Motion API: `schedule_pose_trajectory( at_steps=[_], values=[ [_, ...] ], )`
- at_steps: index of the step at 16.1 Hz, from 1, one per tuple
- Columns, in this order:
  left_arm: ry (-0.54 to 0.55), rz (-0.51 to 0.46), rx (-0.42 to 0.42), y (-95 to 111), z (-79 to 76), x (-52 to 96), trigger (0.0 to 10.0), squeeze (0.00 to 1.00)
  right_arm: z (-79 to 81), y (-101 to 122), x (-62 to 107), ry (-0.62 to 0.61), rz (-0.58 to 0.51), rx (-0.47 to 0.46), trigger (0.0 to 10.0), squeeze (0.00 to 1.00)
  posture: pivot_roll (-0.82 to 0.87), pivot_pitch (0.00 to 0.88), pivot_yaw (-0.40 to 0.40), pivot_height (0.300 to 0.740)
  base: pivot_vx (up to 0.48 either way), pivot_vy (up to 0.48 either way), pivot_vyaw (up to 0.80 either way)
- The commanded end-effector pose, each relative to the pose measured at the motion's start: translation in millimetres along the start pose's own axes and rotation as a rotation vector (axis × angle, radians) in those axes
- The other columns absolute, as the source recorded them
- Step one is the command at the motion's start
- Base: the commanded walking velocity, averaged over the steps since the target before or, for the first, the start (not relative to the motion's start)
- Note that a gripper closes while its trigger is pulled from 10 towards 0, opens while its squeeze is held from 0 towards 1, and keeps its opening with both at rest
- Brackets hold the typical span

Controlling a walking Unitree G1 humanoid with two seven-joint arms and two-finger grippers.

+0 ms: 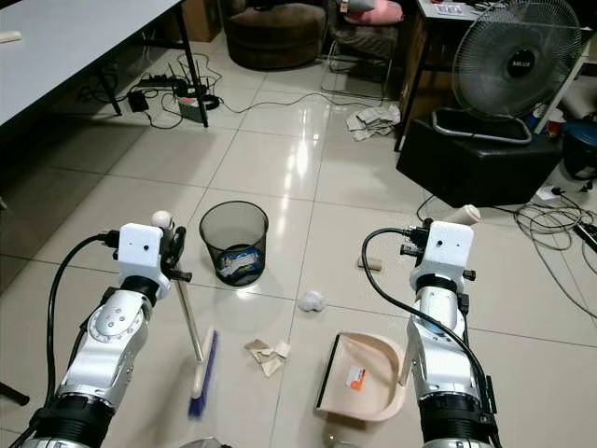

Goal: Sweep floor

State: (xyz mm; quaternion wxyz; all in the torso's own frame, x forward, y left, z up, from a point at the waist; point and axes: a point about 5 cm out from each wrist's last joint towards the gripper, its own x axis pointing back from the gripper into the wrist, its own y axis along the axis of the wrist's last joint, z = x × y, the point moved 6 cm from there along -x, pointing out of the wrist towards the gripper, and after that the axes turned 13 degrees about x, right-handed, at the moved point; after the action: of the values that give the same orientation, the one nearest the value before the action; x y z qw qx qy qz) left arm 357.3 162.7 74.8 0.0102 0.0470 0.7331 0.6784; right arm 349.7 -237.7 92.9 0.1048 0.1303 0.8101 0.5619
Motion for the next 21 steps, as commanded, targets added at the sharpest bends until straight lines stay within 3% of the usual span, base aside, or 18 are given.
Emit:
schedule_pose_trajectory(
  at_steps=[1,10,21],
  values=[
    [-0.012,-0.049,-0.016,12.6,-5.2,-4.8,10.0,0.0,3.5,12.6,-2.7,0.002,-0.051,-0.002,10.0,0.0,-0.04,0.003,0.028,0.74,0.0,0.0,0.0],
    [0.03,-0.073,-0.01,13.3,1.7,-3.4,10.0,0.0,4.1,12.2,-4.0,0.011,-0.052,-0.021,10.0,0.0,-0.07,0.0,0.029,0.74,0.0,0.0,0.0],
    [-0.003,-0.085,-0.032,18.5,-3.5,-9.5,10.0,0.0,3.2,4.2,-0.6,0.009,-0.032,0.007,10.0,0.0,-0.06,0.0,0.032,0.74,0.0,0.0,0.0]
  ],
)
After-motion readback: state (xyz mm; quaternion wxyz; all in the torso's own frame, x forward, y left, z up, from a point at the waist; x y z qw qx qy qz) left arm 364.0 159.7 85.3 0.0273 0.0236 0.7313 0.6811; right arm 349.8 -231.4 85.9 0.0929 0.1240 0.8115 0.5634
